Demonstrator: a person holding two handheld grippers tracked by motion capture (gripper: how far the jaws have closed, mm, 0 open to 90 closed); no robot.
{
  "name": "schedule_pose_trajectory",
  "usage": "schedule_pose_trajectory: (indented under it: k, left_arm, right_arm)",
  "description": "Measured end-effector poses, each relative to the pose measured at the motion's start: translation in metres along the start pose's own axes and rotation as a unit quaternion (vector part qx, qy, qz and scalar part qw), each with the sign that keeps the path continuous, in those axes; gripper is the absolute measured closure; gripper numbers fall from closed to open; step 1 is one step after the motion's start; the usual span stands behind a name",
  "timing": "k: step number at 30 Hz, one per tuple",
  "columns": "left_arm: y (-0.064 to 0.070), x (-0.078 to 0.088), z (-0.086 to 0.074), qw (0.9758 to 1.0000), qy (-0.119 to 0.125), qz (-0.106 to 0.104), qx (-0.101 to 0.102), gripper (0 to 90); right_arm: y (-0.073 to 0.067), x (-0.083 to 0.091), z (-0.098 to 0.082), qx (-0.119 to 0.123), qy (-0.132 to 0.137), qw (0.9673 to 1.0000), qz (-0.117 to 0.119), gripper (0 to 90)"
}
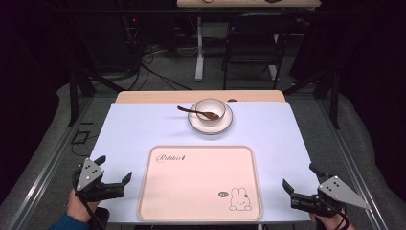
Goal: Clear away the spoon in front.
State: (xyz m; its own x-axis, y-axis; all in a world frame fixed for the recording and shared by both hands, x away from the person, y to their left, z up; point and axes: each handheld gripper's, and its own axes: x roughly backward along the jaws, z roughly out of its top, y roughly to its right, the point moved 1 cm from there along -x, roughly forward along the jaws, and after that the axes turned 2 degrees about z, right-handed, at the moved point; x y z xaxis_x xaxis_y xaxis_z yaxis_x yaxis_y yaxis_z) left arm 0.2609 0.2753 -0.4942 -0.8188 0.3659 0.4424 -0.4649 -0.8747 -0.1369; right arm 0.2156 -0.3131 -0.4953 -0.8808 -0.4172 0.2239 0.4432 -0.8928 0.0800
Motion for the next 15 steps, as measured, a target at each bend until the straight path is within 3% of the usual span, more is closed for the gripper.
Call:
schedule_pose_trajectory:
  k: [15]
  left_arm:
    - [-0.0018,-0.0021,-0.0013,1.0,-0.003,0.001,-0.004,0.1]
  right_arm:
    - [-0.0008,-0.0032,0.0012,-0.002,0.0,1.0,0.001,0.8]
